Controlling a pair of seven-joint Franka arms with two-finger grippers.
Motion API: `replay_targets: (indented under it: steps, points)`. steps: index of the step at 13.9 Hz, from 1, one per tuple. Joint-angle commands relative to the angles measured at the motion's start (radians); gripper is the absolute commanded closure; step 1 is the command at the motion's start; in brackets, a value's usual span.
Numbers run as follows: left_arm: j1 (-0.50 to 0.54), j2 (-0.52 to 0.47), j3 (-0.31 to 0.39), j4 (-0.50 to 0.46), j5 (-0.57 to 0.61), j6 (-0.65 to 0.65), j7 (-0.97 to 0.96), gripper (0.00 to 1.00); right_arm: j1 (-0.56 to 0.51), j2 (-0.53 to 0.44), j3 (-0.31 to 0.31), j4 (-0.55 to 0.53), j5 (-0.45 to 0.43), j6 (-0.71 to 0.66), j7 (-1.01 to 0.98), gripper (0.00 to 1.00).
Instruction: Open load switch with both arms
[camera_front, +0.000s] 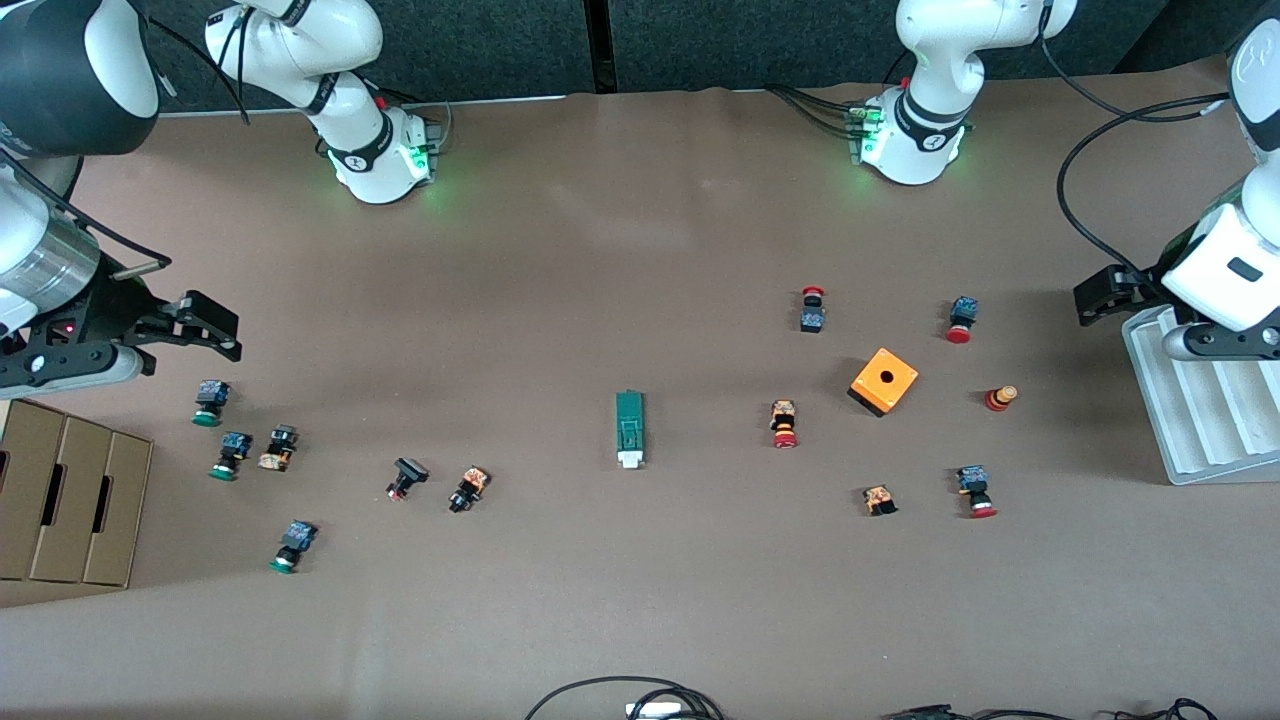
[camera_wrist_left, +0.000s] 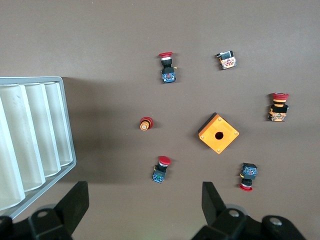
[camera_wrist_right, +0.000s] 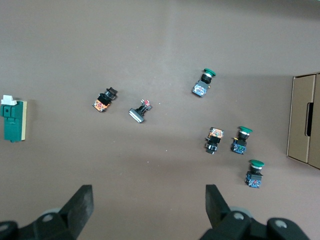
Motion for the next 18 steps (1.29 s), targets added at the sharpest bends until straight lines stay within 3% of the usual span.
replay_targets:
  steps: [1,18]
  points:
    - [0.013,0.005,-0.018,0.018,0.013,-0.018,-0.013,0.0,0.009,0.003,-0.009,0.014,0.007,-0.016,-0.001,0.0]
    - [0.013,0.005,-0.018,0.018,0.013,-0.018,-0.013,0.0,0.001,0.011,-0.017,0.019,-0.002,-0.017,-0.004,0.0]
